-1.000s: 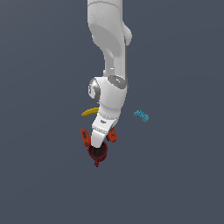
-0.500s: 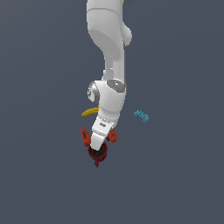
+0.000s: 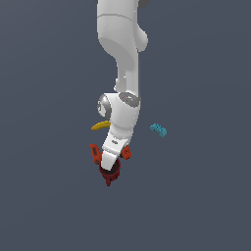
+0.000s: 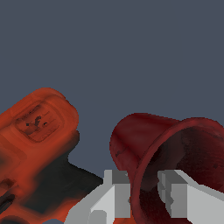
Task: Pick up a designated object from a clutter of objects.
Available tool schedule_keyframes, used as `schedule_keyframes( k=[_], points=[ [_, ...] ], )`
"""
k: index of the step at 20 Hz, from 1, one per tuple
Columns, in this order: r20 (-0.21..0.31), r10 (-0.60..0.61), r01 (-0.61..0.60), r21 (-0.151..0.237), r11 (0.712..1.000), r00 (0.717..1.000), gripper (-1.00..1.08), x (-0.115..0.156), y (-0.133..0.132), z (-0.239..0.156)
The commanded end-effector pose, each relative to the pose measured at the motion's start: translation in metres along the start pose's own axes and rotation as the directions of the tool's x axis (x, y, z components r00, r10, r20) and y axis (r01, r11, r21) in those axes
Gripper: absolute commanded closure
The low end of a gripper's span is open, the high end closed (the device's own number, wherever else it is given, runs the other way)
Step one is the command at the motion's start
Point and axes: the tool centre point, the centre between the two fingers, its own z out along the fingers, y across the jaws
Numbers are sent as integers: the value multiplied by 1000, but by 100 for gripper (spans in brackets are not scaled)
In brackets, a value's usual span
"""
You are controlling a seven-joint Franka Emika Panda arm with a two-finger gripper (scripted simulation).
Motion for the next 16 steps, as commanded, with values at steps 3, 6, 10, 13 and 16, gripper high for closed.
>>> schedule_keyframes(
  k=[3, 6, 10, 13, 16],
  points=[
    [1, 0, 0, 2, 1000, 1000, 108, 0, -1, 1],
    [0, 0, 0, 0, 1000, 1000, 108, 0, 0, 0],
    [0, 0, 0, 0, 1000, 1000, 108, 0, -1, -3],
    [0, 0, 0, 0, 1000, 1000, 108, 1, -3, -10],
    [0, 0, 0, 0, 1000, 1000, 108, 1, -7, -21]
  ],
)
